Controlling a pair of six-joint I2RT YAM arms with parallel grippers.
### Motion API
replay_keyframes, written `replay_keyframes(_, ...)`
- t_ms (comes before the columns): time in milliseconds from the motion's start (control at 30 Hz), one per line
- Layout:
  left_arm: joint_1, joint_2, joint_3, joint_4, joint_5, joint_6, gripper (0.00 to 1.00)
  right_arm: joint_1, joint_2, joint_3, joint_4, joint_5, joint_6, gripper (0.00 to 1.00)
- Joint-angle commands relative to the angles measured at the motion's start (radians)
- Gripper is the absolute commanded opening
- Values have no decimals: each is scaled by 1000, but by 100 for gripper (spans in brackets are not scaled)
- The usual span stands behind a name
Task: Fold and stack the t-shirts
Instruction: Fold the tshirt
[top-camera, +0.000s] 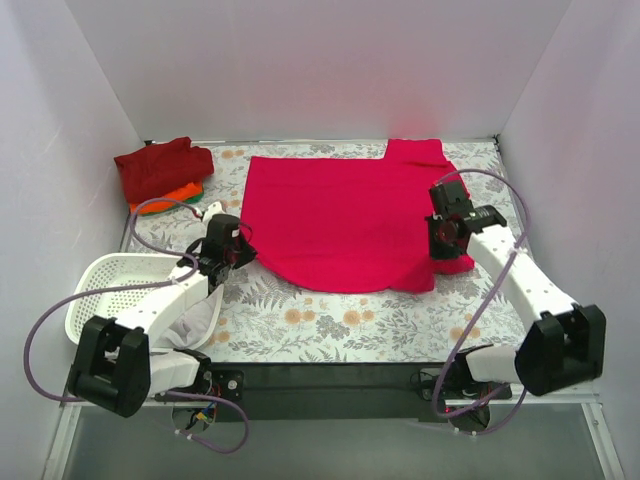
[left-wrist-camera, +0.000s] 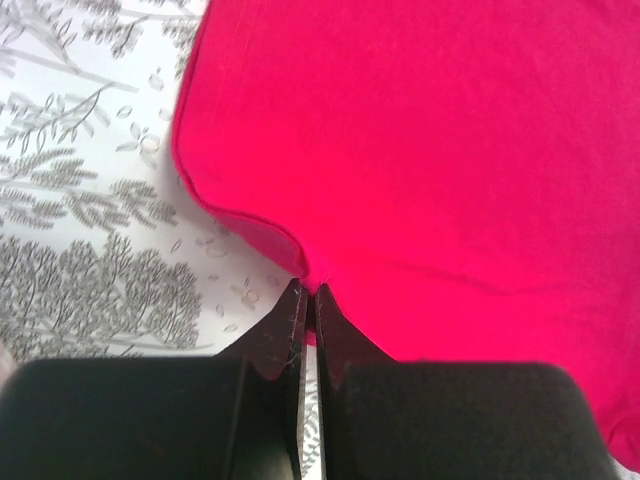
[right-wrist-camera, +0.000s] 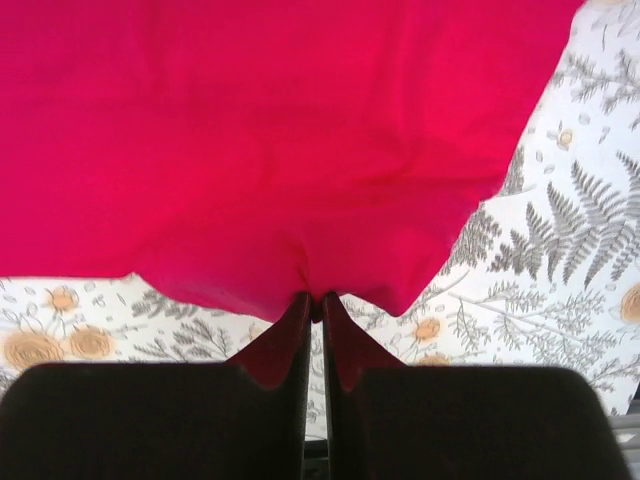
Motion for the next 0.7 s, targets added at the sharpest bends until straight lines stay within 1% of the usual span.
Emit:
replay_keyframes(0, 25, 39, 88, 36, 4, 38, 0, -16, 107, 138, 84, 19, -33, 1)
replay_keyframes(167, 80, 83, 148, 44, 52, 58, 0, -46, 250, 271, 86, -9, -82, 1)
replay_keyframes(333, 118, 181, 210, 48, 107, 79, 0, -102, 408, 426, 84, -58, -128, 1)
replay_keyframes(400, 128, 224, 246, 48, 133, 86, 0, -120, 469, 463, 83, -78, -138, 1)
replay_keyframes(667, 157, 298, 342, 25, 193, 112, 0, -175, 597, 621, 66, -147, -165, 1)
